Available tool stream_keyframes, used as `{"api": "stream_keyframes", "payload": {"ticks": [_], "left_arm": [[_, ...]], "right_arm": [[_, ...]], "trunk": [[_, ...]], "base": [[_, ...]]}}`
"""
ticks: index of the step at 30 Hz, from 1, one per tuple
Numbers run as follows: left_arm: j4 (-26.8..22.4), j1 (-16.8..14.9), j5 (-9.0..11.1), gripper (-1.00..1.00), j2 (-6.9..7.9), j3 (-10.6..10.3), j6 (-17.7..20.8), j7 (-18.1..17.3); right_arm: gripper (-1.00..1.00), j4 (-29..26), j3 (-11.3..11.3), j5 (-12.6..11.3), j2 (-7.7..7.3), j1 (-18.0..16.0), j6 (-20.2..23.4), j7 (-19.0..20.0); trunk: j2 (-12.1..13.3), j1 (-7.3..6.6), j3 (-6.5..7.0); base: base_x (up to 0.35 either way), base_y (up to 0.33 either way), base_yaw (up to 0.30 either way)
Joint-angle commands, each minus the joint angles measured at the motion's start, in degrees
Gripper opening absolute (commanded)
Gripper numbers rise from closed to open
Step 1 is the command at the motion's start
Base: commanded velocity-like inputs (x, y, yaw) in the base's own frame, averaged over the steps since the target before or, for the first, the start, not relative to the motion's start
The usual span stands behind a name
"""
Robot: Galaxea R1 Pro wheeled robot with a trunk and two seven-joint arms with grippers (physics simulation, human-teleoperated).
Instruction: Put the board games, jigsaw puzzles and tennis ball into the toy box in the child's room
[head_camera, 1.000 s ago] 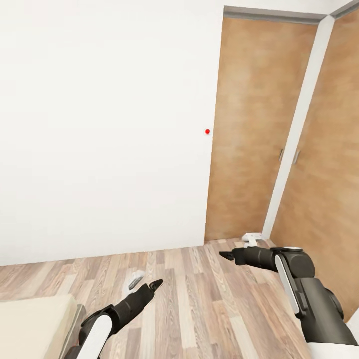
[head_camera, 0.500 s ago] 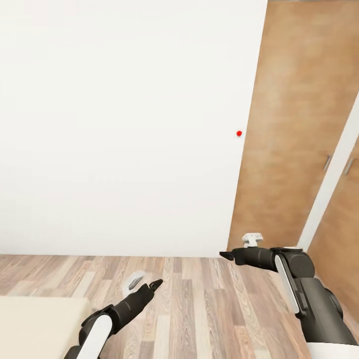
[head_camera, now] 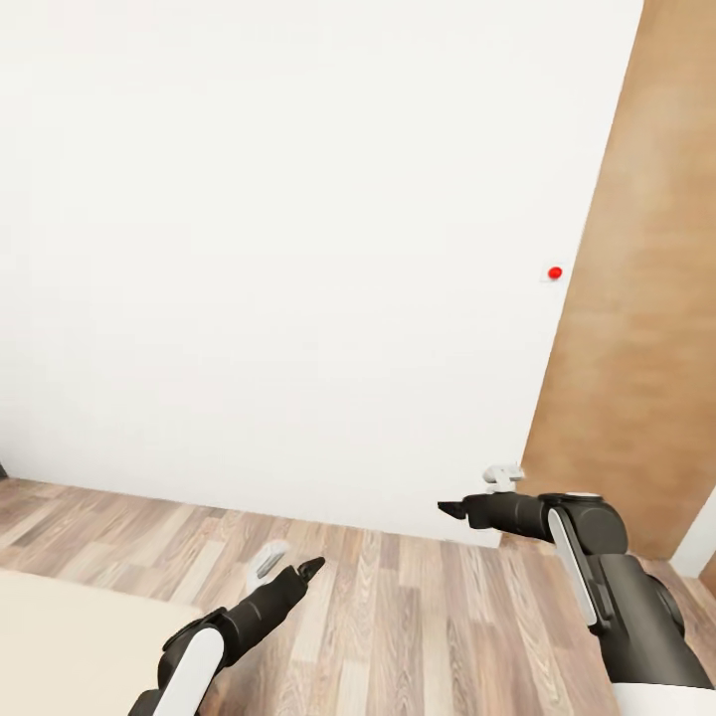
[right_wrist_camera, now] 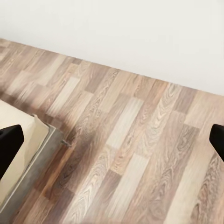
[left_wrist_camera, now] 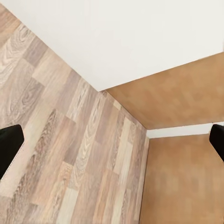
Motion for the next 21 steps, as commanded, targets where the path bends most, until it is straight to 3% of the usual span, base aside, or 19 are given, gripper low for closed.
{"api": "stream_keyframes", "payload": {"ticks": [1, 21], "left_arm": [[-0.05, -0.03, 0.60, 1.00, -0.02, -0.03, 0.16, 0.52], [-0.05, -0.03, -0.46, 1.00, -0.08, -0.66, 0.16, 0.55]], "right_arm": [[1.00, -0.05, -0.07, 0.21, -0.01, -0.01, 0.25, 0.31], [1.00, 0.00, 0.00, 0.21, 0.05, -0.02, 0.25, 0.26]], "trunk": [[-0.04, 0.06, -0.02], [-0.04, 0.06, -0.02]], "base": [[0.333, -0.079, 0.293], [0.301, -0.168, 0.293]]}}
